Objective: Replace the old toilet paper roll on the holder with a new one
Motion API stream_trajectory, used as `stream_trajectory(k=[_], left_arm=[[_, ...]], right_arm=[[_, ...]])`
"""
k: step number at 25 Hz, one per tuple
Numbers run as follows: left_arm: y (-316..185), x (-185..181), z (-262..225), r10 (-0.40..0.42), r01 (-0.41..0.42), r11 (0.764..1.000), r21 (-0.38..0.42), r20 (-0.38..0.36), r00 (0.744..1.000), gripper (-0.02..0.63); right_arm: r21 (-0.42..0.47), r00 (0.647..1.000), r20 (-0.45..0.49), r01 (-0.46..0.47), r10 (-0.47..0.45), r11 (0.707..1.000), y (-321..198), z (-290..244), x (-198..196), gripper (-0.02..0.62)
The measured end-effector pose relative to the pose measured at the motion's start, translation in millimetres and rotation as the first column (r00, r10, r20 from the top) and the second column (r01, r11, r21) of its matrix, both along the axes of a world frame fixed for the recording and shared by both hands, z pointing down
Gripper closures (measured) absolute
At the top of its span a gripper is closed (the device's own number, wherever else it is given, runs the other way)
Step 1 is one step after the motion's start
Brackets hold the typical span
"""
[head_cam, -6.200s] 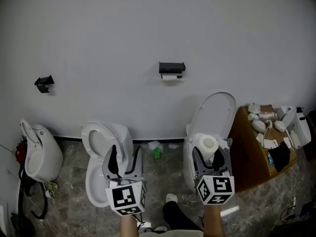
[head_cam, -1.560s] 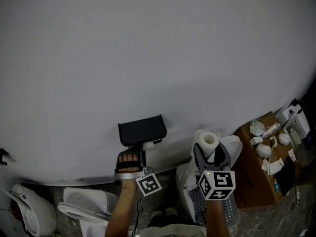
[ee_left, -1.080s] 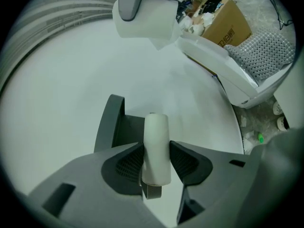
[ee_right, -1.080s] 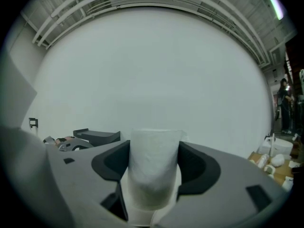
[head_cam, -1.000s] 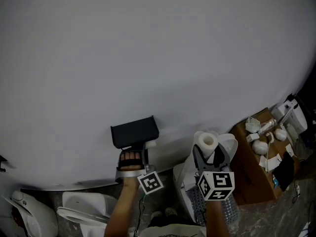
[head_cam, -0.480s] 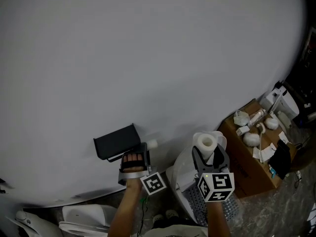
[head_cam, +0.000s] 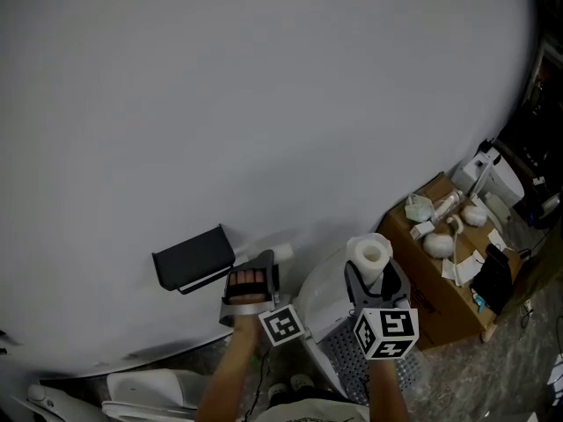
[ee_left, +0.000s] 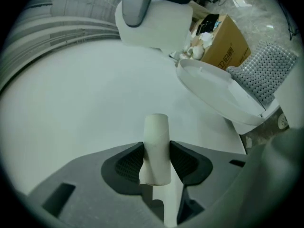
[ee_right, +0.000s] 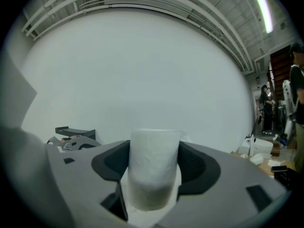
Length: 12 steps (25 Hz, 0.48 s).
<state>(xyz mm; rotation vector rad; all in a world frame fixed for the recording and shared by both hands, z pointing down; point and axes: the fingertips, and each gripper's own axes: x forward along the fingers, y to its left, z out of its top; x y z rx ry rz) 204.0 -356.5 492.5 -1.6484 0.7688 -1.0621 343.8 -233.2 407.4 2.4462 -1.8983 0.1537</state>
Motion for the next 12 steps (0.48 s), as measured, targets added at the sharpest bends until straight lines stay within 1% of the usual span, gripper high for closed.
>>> stream_trajectory(k=[2, 4, 6, 7, 8, 9, 11, 12], left_arm=[[7.3, 4.0, -4.9, 0.012, -0.016, 0.998, -0.054, -0.079, 0.997, 0.428], [14.5, 3.5, -15.8, 0.013, -0.030, 0.994, -0.101, -0.170, 0.985, 0.429], [20.9, -0.7, -29.9, 0.007, -0.043, 0.991, -0.130, -0.262, 0.965, 0.428], [23.7, -3.5, -37.0, 0.006, -0.054, 0.988, -0.145, -0.312, 0.950, 0.428], [26.1, -6.5, -44.0, 0.005, -0.071, 0.984, -0.164, -0.368, 0.930, 0.428], [28.3, -10.2, -51.1, 0.001, -0.091, 0.977, -0.192, -0.426, 0.905, 0.428], [31.2, -21.1, -64.4, -0.030, -0.129, 0.958, -0.257, -0.536, 0.843, 0.429], [32.1, -28.5, -70.3, -0.054, -0.145, 0.947, -0.287, -0.586, 0.808, 0.430]], right_arm=[[-0.001, 1.000, -0.001, 0.003, -0.003, 1.000, -0.9, 0.6, 0.9, 0.302], [-0.001, 1.000, -0.002, 0.011, -0.011, 1.000, -3.2, 0.5, 0.0, 0.302], [0.003, 1.000, -0.004, 0.022, -0.022, 1.000, -6.5, -0.3, -2.4, 0.302], [0.005, 1.000, -0.007, 0.030, -0.030, 1.000, -8.8, -1.4, -4.3, 0.302], [0.007, 0.999, -0.010, 0.039, -0.039, 0.999, -11.9, -2.6, -6.5, 0.302], [0.008, 0.999, -0.013, 0.049, -0.049, 0.999, -15.6, -4.0, -9.3, 0.302], [0.009, 0.997, -0.022, 0.070, -0.070, 0.998, -23.7, -5.7, -16.6, 0.302], [0.007, 0.996, -0.027, 0.082, -0.082, 0.997, -27.6, -5.6, -21.3, 0.302]])
